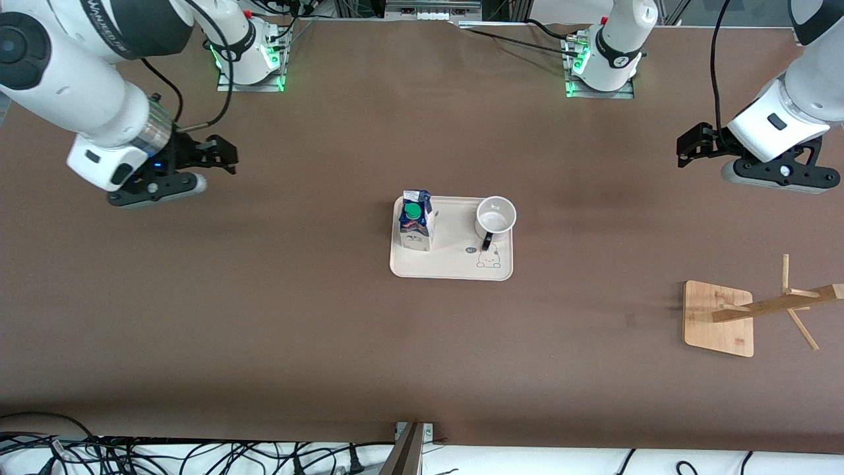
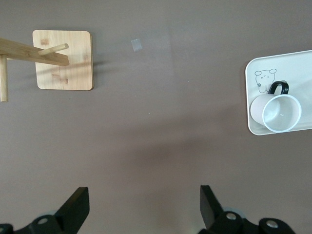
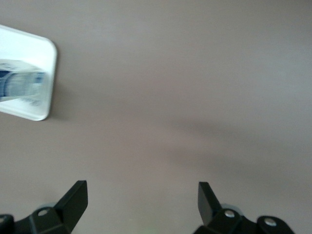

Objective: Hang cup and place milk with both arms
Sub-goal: 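Reach the right gripper toward the milk carton on the tray, then lower the right gripper and grasp the milk carton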

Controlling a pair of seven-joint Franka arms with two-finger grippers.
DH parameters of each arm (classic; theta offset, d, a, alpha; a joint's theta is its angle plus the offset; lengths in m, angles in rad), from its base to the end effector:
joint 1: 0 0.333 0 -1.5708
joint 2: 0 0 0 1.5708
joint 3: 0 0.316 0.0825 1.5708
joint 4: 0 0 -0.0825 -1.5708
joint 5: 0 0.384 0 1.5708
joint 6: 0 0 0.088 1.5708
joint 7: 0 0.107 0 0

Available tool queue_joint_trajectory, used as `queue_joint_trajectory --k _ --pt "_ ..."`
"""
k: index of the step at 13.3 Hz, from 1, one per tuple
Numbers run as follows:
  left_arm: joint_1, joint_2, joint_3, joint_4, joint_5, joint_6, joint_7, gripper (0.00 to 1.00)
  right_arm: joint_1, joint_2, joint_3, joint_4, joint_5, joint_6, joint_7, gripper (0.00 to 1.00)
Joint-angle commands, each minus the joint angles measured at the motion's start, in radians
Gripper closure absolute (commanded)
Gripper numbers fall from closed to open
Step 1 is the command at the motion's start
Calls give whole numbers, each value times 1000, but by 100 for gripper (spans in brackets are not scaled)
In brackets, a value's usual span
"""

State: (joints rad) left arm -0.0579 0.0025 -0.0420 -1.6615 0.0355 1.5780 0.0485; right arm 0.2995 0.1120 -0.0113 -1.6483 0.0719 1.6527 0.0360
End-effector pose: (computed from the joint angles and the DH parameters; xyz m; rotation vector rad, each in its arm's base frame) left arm 0.5494 -0.0512 0.5811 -3.0925 0.2327 0.1320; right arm 0.5597 0.1737 0.5309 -3.0619 -0.3730 0.1814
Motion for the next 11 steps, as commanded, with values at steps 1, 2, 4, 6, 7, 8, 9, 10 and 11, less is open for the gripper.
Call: queue_joint_trajectory --k 1,2,4,6,7,8,9,10,11 --pt "-2 11 -2 37 3 -27 20 0 61 60 -1 28 74 50 104 0" --pt "-2 11 -2 37 3 -27 27 0 105 83 -1 28 77 99 170 0" --pt "-3 16 -1 39 3 -23 27 0 209 147 -1 51 75 197 327 0" --pt "-5 16 -1 39 1 -23 13 0 279 256 -1 154 75 237 477 0" --pt "-5 22 -1 40 1 -23 16 0 312 312 -1 212 74 246 537 0" --pt "-2 22 -1 39 0 -23 17 0 346 366 -1 267 72 252 603 0" --pt "0 22 -1 39 -2 -23 19 0 375 412 -2 304 69 269 669 0" --pt "1 22 -1 39 -2 -23 22 0 401 449 -3 321 65 318 720 0" --pt "1 22 -1 39 -2 -23 25 0 423 474 -4 320 57 362 757 0"
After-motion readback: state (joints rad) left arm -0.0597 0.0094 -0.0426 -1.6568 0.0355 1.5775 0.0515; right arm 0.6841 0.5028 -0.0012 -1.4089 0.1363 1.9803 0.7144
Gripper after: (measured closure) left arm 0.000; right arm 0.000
